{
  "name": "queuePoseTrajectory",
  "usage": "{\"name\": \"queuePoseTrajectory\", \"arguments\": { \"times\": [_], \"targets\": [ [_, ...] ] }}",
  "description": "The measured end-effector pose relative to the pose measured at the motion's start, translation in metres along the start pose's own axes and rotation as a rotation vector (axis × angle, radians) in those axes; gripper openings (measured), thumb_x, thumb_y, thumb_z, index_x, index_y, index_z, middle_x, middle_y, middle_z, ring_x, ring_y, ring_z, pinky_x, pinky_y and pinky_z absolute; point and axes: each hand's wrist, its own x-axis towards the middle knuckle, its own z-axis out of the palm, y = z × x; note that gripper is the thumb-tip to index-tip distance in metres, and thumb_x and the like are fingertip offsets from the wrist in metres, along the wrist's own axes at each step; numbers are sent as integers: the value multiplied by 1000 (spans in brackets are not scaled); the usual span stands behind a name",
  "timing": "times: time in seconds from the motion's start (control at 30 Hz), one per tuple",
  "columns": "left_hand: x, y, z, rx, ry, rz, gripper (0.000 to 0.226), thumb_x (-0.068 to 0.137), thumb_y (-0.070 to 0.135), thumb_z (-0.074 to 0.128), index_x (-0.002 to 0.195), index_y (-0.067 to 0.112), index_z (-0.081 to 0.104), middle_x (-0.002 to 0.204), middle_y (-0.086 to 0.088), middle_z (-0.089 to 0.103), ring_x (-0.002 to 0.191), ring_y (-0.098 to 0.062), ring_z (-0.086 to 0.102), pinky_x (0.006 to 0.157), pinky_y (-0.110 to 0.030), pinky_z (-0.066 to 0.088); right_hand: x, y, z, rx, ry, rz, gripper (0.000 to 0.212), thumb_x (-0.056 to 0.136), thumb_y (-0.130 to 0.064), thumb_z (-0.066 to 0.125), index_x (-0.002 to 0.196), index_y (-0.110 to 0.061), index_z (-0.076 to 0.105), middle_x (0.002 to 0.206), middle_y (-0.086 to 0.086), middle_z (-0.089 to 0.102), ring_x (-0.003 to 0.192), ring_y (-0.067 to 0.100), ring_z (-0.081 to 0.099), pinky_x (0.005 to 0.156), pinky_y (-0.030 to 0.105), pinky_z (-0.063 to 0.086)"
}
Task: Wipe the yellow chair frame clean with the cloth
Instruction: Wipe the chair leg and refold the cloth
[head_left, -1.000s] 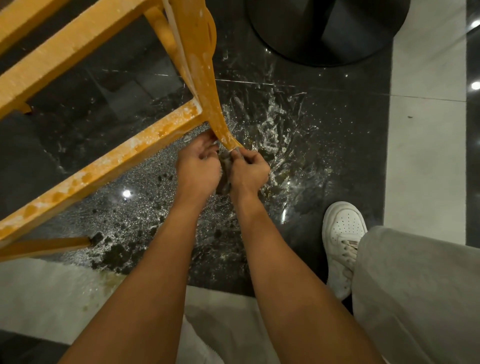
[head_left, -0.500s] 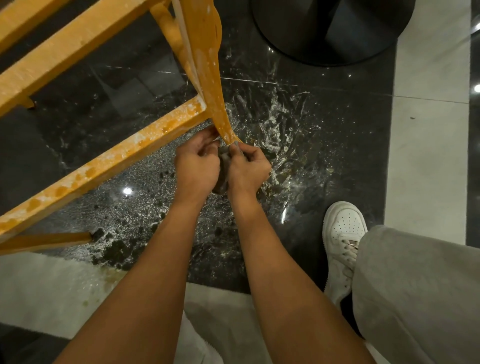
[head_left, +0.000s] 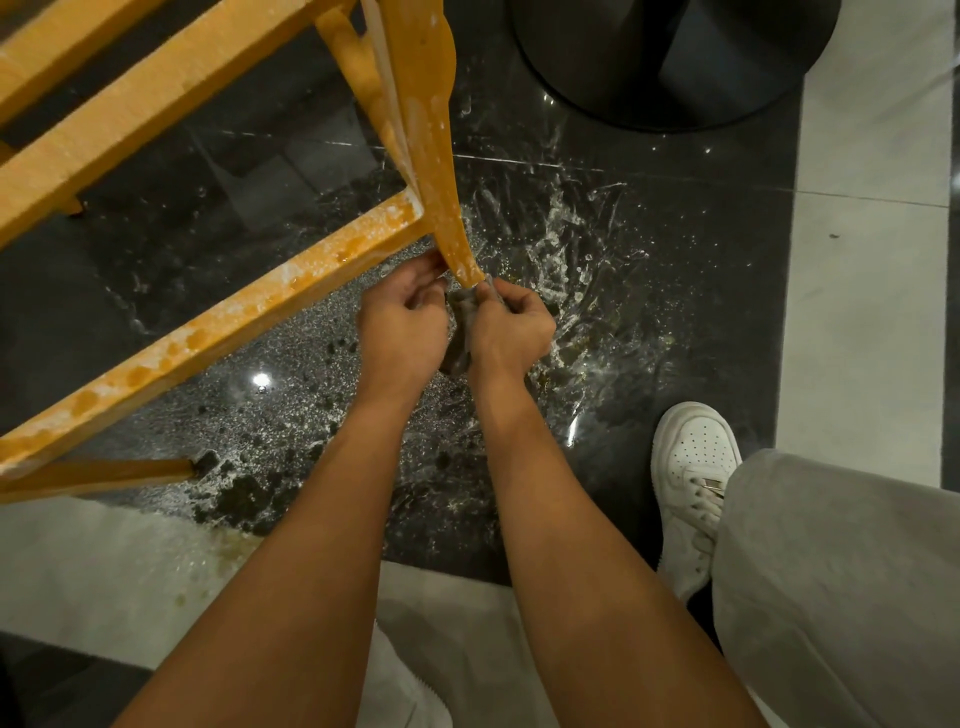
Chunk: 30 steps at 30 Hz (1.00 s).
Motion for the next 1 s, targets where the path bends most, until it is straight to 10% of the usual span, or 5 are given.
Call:
{"name": "queuePoseTrajectory", "arguments": {
  "times": [0.77, 1.0],
  "targets": [
    [-9, 11, -4, -18, 12, -25, 42, 103, -2, 56, 134, 21, 72, 124, 14, 75, 113, 10, 67, 97, -8, 51, -3, 1, -2, -49, -36, -39, 8, 91, 0, 75, 95, -4, 70, 86, 8, 74, 69, 8, 74, 65, 25, 64],
    [-41, 30, -17, 160, 49, -70, 40, 105, 6, 57, 139, 25, 66, 131, 16, 70, 121, 0, 63, 104, -20, 52, -16, -4, -11, -158, -74, -102, 11, 90, -9, 79, 98, -9, 72, 96, 4, 75, 88, 15, 75, 77, 26, 64]
  ]
}}
